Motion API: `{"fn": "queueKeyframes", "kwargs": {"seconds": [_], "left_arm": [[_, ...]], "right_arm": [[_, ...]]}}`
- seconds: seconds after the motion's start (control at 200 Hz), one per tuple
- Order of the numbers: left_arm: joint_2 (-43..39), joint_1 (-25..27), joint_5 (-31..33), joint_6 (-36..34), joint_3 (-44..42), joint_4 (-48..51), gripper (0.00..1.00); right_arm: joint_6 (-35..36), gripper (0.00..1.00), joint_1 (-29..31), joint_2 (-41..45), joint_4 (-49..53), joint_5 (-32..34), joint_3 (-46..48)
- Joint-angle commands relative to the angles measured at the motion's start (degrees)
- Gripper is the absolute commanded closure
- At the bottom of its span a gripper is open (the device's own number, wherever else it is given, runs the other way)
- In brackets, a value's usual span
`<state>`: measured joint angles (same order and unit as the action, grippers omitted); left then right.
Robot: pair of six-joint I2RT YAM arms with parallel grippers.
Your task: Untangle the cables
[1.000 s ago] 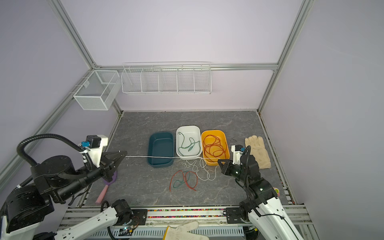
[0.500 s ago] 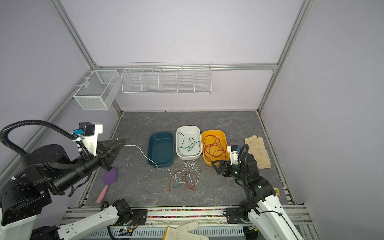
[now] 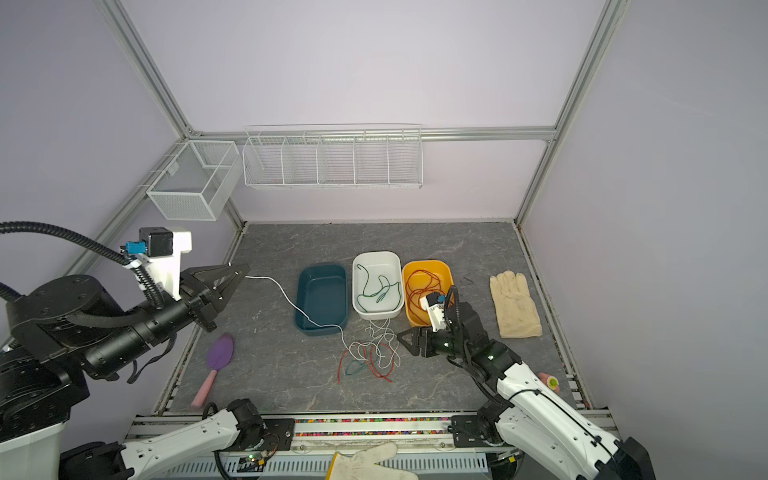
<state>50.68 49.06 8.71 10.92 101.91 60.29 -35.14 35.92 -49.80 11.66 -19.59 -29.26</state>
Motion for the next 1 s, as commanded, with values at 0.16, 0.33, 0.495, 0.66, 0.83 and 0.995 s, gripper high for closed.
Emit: {"fn": "queueKeyframes", "kwargs": {"seconds": [0.16,0.33,0.495,0.66,0.83,0.995], "left_arm": [[0.5,-0.3,0.7,-0.7,3.0,2.3,1.00],[0.6,-0.3,0.3,-0.9,2.3,1.8,1.00],[0.3,-0.3,0.8,-1.3,2.5,1.8,1.00],[0.2,-0.3,1.8,-1.8,2.7,3.1,1.00],[0.3,-0.3,4.5,-3.3,3.3,4.5,1.00],[0.0,-0.3,9.6,-5.1,2.9,7.0,1.00]], "right_arm": [[-0.4,0.35,4.5,-13.1,-6.7,6.1,0.0],[-1.9,0.32,11.1,-17.0,-12.5,8.9,0.0],[-1.0,0.39,11.9,-23.7,-9.8,14.1,-1.9],[-0.8,0.51,12.1,-27.9,-9.9,15.5,-2.3],[-0.4,0.86,12.2,-25.8,-6.6,19.3,-3.1],[1.7,0.94,11.5,-12.7,6.4,30.4,-4.0]]}}
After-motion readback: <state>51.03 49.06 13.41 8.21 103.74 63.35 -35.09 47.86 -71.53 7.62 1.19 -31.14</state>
